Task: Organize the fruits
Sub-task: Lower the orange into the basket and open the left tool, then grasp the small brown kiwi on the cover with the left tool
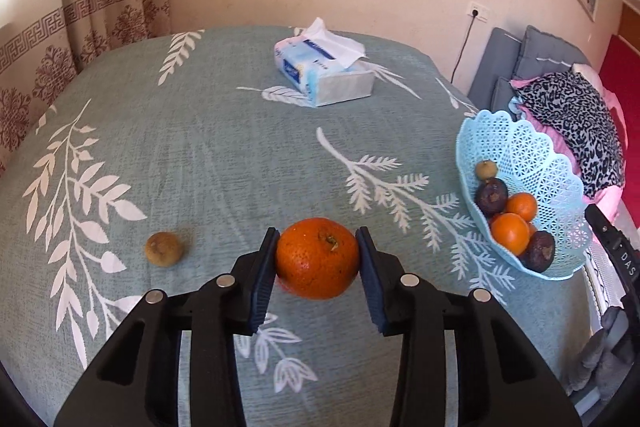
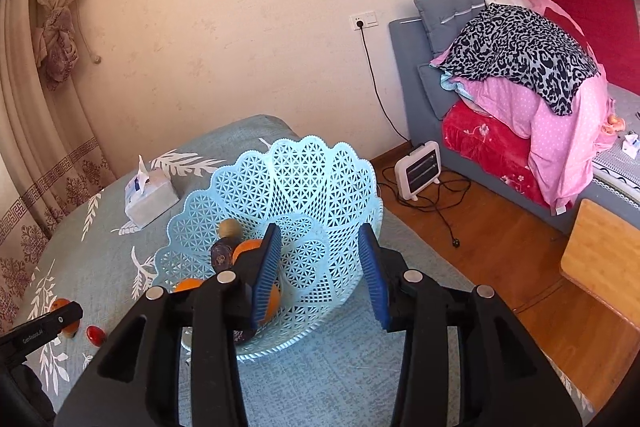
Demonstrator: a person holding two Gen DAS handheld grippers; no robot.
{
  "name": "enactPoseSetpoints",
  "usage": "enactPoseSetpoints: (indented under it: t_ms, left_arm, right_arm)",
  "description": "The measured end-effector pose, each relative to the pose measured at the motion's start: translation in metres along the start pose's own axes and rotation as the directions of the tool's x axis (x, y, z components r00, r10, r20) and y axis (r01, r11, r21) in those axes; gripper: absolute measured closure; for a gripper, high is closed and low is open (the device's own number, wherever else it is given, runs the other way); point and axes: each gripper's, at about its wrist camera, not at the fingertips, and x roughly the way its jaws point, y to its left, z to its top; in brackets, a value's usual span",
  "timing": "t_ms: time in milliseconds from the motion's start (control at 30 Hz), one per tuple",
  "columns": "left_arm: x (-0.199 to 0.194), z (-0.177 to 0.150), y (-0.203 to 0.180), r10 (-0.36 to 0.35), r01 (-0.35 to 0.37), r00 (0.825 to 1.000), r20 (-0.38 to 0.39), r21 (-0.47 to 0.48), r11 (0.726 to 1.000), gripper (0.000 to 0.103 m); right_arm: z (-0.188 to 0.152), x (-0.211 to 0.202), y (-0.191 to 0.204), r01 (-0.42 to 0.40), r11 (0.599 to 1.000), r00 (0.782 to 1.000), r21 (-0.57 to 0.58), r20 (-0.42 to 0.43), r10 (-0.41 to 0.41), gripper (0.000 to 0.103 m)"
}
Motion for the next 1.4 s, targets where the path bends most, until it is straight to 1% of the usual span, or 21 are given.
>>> enactPoseSetpoints:
  t_ms: [200, 300, 500, 567, 633, 667, 700, 733, 767, 800, 933, 1033, 1067, 1133, 1267, 1300, 1333, 1400]
  left_arm:
    - [0.010, 0.013, -0.054, -0.059, 0.058, 0.998, 0.009, 0.096, 0.994, 0.064]
    - [0.019, 0.017, -0.078, -0.079, 0.078, 0.997, -0.001, 0.135, 0.988, 0.064]
    - [0.034, 0.025, -0.111, -0.134, 0.136, 0.991, -0.023, 0.176, 0.975, 0.064]
    - [0.038, 0.029, -0.120, -0.150, 0.152, 0.988, -0.027, 0.192, 0.969, 0.064]
    - [0.041, 0.031, -0.128, -0.166, 0.168, 0.986, -0.028, 0.204, 0.965, 0.063]
    - [0.041, 0.032, -0.130, -0.173, 0.175, 0.985, -0.027, 0.206, 0.963, 0.063]
    - [0.040, 0.033, -0.132, -0.179, 0.179, 0.984, -0.022, 0.209, 0.961, 0.056]
    - [0.038, 0.033, -0.133, -0.182, 0.181, 0.983, -0.014, 0.209, 0.961, 0.050]
    - [0.036, 0.034, -0.132, -0.183, 0.179, 0.983, -0.001, 0.207, 0.962, 0.036]
    - [0.033, 0.035, -0.131, -0.182, 0.176, 0.983, 0.012, 0.205, 0.963, 0.033]
    - [0.029, 0.038, -0.122, -0.173, 0.167, 0.985, 0.017, 0.188, 0.968, 0.031]
    - [0.027, 0.039, -0.108, -0.155, 0.150, 0.988, 0.022, 0.160, 0.976, 0.024]
    - [0.026, 0.039, -0.103, -0.149, 0.144, 0.988, 0.027, 0.148, 0.978, 0.020]
    - [0.022, 0.039, -0.093, -0.135, 0.130, 0.990, 0.035, 0.129, 0.983, 0.019]
    - [0.017, 0.039, -0.072, -0.091, 0.087, 0.995, 0.036, 0.096, 0.992, 0.012]
    - [0.015, 0.039, -0.067, -0.078, 0.074, 0.996, 0.041, 0.092, 0.993, 0.012]
    - [0.013, 0.038, -0.063, -0.066, 0.061, 0.997, 0.048, 0.089, 0.994, 0.012]
    - [0.006, 0.036, -0.053, -0.040, 0.035, 0.997, 0.063, 0.086, 0.996, 0.012]
  right_arm:
    - [-0.004, -0.003, -0.002, 0.018, 1.000, 0.999, 0.003, 0.026, -0.018, 0.058]
    - [-0.005, -0.003, -0.003, 0.021, 1.000, 0.999, 0.011, 0.033, -0.022, 0.058]
    - [-0.006, -0.006, 0.000, 0.024, 1.000, 0.998, -0.008, 0.052, -0.024, 0.056]
    - [-0.006, -0.008, 0.001, 0.027, 1.000, 0.998, -0.009, 0.062, -0.026, 0.051]
    - [-0.007, -0.009, 0.000, 0.031, 0.999, 0.997, -0.009, 0.069, -0.030, 0.051]
    - [-0.007, -0.009, 0.000, 0.031, 0.999, 0.997, -0.009, 0.068, -0.030, 0.051]
    - [-0.007, -0.009, 0.000, 0.031, 0.999, 0.997, -0.010, 0.067, -0.030, 0.051]
    - [-0.007, -0.009, 0.000, 0.032, 0.999, 0.997, -0.009, 0.066, -0.031, 0.051]
    - [-0.007, -0.008, 0.000, 0.032, 0.999, 0.997, -0.009, 0.066, -0.031, 0.051]
    - [-0.007, -0.008, 0.000, 0.032, 0.999, 0.997, -0.007, 0.066, -0.031, 0.051]
    - [-0.007, -0.010, -0.001, 0.034, 0.999, 0.997, -0.010, 0.070, -0.033, 0.050]
    - [-0.007, -0.010, 0.001, 0.036, 0.999, 0.997, -0.016, 0.075, -0.035, 0.049]
    - [-0.008, -0.010, 0.002, 0.038, 0.999, 0.996, -0.020, 0.076, -0.036, 0.049]
    - [-0.008, -0.010, 0.002, 0.039, 0.999, 0.996, -0.025, 0.077, -0.037, 0.049]
    - [-0.008, -0.010, 0.003, 0.040, 0.999, 0.996, -0.032, 0.080, -0.037, 0.048]
    - [-0.008, -0.010, 0.003, 0.040, 0.999, 0.996, -0.033, 0.081, -0.037, 0.047]
    - [-0.008, -0.010, 0.003, 0.041, 0.999, 0.996, -0.034, 0.084, -0.038, 0.044]
    - [-0.008, -0.011, 0.005, 0.042, 0.998, 0.995, -0.038, 0.090, -0.038, 0.043]
